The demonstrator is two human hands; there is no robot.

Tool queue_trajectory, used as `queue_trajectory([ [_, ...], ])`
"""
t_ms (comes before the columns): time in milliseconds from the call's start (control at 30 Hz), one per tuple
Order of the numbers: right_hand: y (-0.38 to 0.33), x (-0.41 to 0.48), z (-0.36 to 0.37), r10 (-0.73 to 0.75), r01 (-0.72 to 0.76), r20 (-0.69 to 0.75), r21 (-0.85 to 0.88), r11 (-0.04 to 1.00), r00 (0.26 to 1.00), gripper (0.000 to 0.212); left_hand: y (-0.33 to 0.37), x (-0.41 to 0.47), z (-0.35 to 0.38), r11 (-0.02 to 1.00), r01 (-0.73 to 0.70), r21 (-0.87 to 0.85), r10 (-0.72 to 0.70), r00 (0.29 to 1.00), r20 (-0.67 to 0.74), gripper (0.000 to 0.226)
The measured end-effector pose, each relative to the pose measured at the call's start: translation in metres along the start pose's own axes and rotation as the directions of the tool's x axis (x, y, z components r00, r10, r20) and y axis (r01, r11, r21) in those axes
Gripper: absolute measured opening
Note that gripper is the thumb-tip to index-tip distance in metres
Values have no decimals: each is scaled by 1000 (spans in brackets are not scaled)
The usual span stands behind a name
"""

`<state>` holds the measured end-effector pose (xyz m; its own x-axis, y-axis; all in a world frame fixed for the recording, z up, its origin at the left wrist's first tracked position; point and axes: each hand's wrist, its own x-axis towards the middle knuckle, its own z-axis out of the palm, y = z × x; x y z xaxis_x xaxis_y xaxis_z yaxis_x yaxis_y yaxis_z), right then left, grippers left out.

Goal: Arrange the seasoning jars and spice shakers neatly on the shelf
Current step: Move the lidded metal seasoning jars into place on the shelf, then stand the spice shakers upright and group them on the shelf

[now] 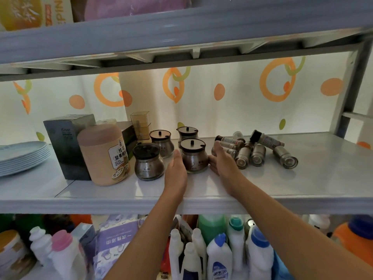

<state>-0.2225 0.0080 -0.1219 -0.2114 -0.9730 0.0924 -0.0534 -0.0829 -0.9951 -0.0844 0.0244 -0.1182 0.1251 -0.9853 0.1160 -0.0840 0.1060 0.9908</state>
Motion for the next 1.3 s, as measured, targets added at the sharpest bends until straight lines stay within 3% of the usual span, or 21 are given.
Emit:
queue_trajectory([
  [267, 6, 10, -1, -6, 6, 4, -11, 1000, 1000, 59, 0, 0, 1, 999, -26, 18, 27, 999, -26, 67],
  [400, -2, 0, -2, -20, 21, 25, -20, 1000, 999, 77, 11, -9, 2, 999, -7, 37, 9, 999, -42, 65],
  [500, -9, -15, -7, -61, 62, 32, -37, 997, 998, 56, 18, -23, 0, 999, 9, 32, -5, 994, -113, 62],
  [567, -15, -27, -15, -68, 69, 31, -54, 996, 997, 55, 23, -43, -1, 996, -66, 63, 75, 983, -168, 55],
  [667, -27, -40, -36, -88, 88, 37, 12, 996, 995, 58, 32, -76, 3, 951, -307, 25, 307, 934, -181, 47],
  [733, -41, -41, -61, -82, 80, 34, 70, 994, 996, 48, 47, -81, 18, 939, -343, -36, 338, 936, -95, 43],
  [833, -75, -31, -101, -64, 65, -9, 56, 996, 998, 45, 80, -64, 56, 984, -146, -100, 159, 977, 140, 38],
  [900, -92, -16, -129, -83, 84, -48, 13, 996, 995, 47, 95, -39, 87, 990, -46, -130, 76, 969, 237, 34],
  [1067, -108, 31, -191, -74, 46, -150, -187, 981, 986, 44, 116, 27, 154, 997, -40, 58, 18, 939, 344, 39],
  [1133, -103, 48, -206, -84, 41, -135, -291, 956, 987, 32, 123, 46, 173, 994, -8, 110, -38, 913, 405, 37],
  [1233, -92, 75, -219, -104, 38, -106, -501, 865, 989, 21, 121, 76, 197, 869, -268, 416, 27, 866, 500, 17],
  [1300, -86, 90, -221, -110, 40, -73, -625, 780, 991, 32, 114, 91, 208, 712, -422, 561, 69, 838, 542, 35],
])
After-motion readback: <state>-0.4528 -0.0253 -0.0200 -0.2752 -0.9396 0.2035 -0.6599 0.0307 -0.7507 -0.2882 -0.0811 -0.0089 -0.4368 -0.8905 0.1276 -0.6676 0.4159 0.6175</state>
